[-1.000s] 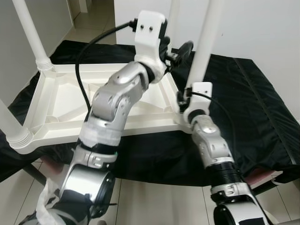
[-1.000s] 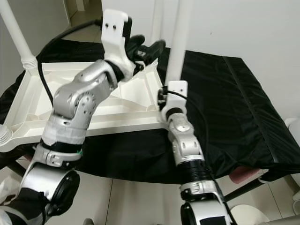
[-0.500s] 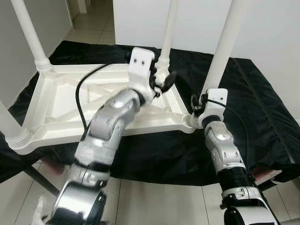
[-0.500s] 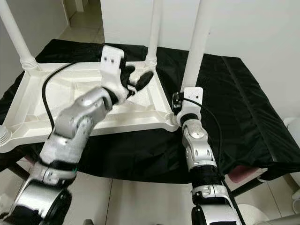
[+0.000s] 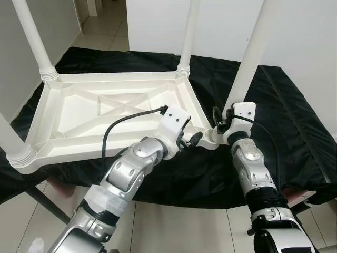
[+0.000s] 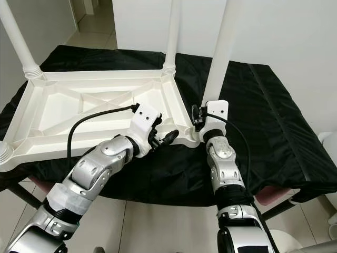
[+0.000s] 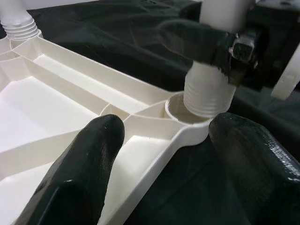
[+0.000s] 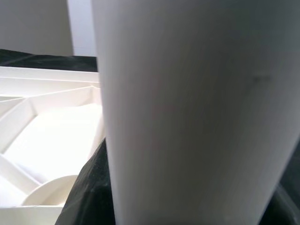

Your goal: Building children table

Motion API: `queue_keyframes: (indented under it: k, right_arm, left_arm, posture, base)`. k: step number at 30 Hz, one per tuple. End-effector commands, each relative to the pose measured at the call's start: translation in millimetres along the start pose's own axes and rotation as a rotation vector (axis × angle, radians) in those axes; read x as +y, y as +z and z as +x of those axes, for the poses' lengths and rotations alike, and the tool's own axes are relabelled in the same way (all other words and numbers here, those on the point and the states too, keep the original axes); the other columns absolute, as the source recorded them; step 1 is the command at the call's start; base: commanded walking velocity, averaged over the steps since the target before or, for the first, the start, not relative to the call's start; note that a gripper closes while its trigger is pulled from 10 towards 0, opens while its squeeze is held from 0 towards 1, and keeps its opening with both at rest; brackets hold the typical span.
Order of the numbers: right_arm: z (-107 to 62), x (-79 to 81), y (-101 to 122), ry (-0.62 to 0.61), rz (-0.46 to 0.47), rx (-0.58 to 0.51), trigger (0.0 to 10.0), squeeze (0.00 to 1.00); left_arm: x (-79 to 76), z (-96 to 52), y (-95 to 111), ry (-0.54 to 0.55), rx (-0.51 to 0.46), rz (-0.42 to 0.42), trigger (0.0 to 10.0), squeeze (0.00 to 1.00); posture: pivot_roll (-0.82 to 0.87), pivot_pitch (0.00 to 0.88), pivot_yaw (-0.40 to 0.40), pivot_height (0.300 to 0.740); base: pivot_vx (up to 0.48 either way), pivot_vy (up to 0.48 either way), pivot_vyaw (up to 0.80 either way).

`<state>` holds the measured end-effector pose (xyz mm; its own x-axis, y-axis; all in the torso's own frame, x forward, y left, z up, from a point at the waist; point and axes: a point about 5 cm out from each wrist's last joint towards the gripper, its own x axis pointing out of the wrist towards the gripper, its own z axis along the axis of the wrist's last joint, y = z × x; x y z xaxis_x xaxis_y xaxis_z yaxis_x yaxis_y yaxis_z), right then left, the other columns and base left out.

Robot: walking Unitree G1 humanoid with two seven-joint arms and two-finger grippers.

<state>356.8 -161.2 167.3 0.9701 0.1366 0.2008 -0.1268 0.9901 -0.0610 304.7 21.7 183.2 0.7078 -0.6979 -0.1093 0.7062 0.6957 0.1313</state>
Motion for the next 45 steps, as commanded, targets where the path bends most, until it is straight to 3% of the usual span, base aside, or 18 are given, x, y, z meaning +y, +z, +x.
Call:
queue_keyframes:
  k: [1,6,24,45]
  right_arm:
    - [-0.2,2.2,-5.3,0.022,0.014,0.011,10.0,0.00]
    - [-2.0,4.6,-10.1,0.069,0.013,0.009,10.0,0.00]
    - [-4.9,-6.1,-32.0,0.055,0.036,0.072,10.0,0.00]
    - [-8.4,6.5,-41.9,0.262,-0.004,0.088,10.0,0.00]
  left_arm:
    - [-16.9,-3.3,-15.0,-0.259,0.048,0.057,10.0,0.00]
    - [-20.6,-9.1,-29.6,-0.283,0.101,0.088,10.0,0.00]
    - [-21.7,-14.8,-28.1,-0.309,0.085,0.104,10.0,0.00]
    - [-20.3,-17.1,-19.9,-0.304,0.061,0.101,10.0,0.00]
  posture:
    - [0.02,0.046,-0.028,0.740]
    - [0.02,0.057,-0.024,0.740]
    - [0.03,0.075,-0.020,0.740]
    - [0.03,0.084,-0.014,0.740]
  base:
    - [0.000,0.000,0.00]
    - [0.000,0.000,0.00]
    - [0.000,0.000,0.00]
    - [0.000,0.000,0.00]
